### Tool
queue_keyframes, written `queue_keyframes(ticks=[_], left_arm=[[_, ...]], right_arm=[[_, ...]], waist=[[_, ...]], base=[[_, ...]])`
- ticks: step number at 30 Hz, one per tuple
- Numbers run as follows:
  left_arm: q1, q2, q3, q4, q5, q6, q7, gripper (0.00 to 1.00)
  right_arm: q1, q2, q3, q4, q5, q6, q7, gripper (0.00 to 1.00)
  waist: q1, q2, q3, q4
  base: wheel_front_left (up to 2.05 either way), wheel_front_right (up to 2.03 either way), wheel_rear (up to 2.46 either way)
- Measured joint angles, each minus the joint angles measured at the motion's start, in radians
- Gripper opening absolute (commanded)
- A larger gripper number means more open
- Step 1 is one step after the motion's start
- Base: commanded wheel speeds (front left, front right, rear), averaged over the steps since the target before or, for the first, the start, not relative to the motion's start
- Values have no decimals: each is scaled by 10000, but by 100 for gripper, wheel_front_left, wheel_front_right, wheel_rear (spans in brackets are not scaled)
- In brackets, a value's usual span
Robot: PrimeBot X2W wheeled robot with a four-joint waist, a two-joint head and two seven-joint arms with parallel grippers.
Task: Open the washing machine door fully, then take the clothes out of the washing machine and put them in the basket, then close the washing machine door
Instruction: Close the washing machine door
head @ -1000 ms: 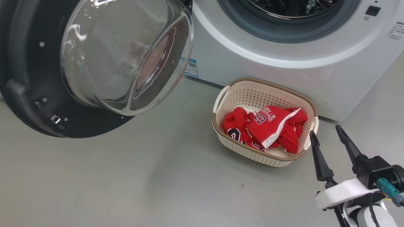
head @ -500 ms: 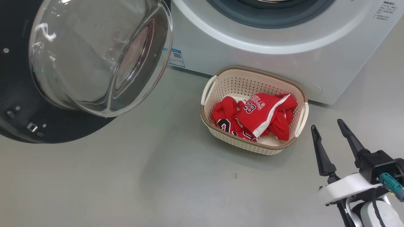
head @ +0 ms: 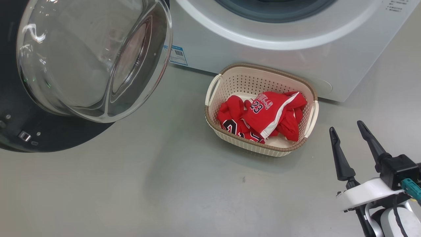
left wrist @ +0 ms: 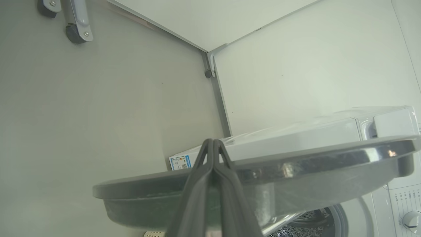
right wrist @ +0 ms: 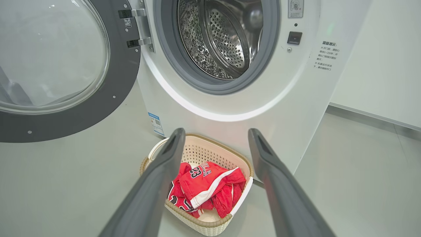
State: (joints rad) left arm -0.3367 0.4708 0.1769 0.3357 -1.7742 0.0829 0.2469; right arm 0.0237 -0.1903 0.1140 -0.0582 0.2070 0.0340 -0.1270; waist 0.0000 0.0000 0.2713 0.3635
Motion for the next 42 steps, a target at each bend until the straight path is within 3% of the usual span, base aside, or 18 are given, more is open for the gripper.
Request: queue_keyframes(ticks=[15, 22, 42], left_arm=[[-145, 161, -493, 393, -213, -817, 1338, 0], [-172, -42, -836, 395, -520, -1392, 1998, 0], [-64, -280, -1689, -366, -479, -2025, 3396, 0]], right_arm=[[-7, -65, -63, -125, 0, -8, 86, 100], [-24, -125, -109, -265, 0, -13, 125, 100], [-151, -134, -56, -226, 2, -10, 161, 100]], waist=[[0, 0, 154, 172], [0, 0, 259, 315], [0, 0, 145, 504]], base=[[0, 0, 0], [0, 0, 0], [0, 0, 0]])
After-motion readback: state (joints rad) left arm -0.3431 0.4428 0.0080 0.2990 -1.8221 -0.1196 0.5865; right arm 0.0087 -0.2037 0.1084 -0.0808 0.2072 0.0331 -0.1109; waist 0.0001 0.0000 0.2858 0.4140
